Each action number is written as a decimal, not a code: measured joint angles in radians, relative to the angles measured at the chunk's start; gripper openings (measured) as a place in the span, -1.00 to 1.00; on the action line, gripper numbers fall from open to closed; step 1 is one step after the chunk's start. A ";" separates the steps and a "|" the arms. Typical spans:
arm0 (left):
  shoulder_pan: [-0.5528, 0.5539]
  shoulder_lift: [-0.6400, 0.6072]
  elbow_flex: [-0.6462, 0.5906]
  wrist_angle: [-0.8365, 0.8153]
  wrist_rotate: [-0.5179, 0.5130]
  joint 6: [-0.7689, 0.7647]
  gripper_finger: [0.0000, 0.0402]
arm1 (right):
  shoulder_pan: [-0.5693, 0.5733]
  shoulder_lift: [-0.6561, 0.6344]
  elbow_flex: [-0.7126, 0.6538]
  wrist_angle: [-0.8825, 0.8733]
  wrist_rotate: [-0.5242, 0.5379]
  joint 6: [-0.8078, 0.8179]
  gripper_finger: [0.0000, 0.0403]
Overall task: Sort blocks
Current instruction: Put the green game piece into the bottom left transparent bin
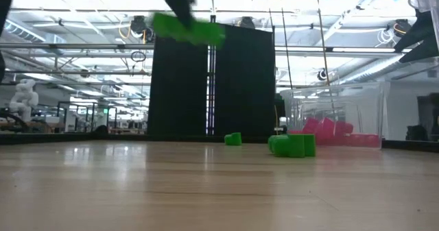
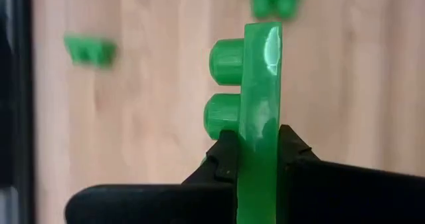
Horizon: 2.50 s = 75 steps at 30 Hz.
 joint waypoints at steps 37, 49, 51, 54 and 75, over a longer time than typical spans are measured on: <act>-0.897 -0.099 -0.175 -0.149 0.250 -1.430 -0.78 | 0.000 0.000 0.000 0.018 -0.063 0.007 0.03; -0.699 -0.105 -0.168 -0.123 0.179 -1.234 -0.29 | 0.000 0.000 0.000 0.022 -0.076 -0.038 0.03; -0.619 -0.111 -0.167 -0.127 0.094 -1.163 -0.29 | 0.000 0.000 0.000 0.022 -0.073 -0.043 0.03; -0.491 -0.111 -0.166 -0.141 -0.038 -1.032 -0.28 | 0.000 0.000 0.000 0.023 -0.074 -0.048 0.03; 0.401 0.140 -0.194 0.639 -0.117 -0.802 -0.28 | 0.000 0.000 0.000 0.022 -0.024 -0.109 0.03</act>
